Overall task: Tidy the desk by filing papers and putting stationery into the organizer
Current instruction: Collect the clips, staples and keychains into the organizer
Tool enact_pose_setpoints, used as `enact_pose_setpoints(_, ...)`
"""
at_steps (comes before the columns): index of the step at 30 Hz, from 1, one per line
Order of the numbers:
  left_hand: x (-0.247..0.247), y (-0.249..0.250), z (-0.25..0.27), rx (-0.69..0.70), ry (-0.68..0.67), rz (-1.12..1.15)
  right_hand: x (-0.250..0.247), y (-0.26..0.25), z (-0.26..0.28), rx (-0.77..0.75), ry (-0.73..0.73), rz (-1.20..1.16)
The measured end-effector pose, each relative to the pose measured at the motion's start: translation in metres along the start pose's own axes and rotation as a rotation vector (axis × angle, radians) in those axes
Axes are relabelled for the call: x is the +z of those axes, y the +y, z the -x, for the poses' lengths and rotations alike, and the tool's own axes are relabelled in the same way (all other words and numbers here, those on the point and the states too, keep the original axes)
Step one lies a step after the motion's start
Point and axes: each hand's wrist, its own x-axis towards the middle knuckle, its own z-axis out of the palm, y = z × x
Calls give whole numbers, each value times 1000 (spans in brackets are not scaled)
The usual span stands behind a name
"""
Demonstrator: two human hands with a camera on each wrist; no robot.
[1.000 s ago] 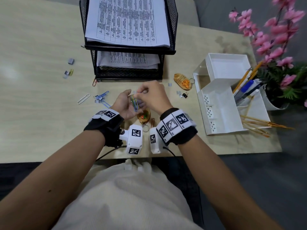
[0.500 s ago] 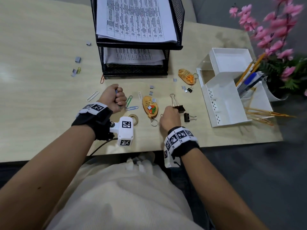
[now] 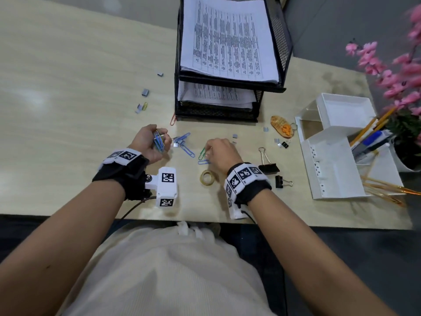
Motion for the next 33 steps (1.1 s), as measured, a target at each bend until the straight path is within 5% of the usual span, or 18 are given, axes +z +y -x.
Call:
enact_pose_setpoints(11,-4,4,-2,-32,-43,-74,11,8,3,49,-50,40)
enact_pose_setpoints(18,6,-13,-7,-137,-199,-162,-9,-54,-2,90,220,-693)
enact_pose_setpoints(21,7,-13,-11,-165,-247,-151,-13,-54,-17,171,328,-820)
enact_pose_setpoints(26,-2,6,-16,-125,-192,-201,-2,-10,-29,443,347,-323)
enact_pose_setpoints(29,-8,16,-16,-60,-175,-254,16,3,-27,429,230,4)
enact_pose_setpoints(33,-16,20,-13,-19,-158,-267,19,0,-28,431,201,66)
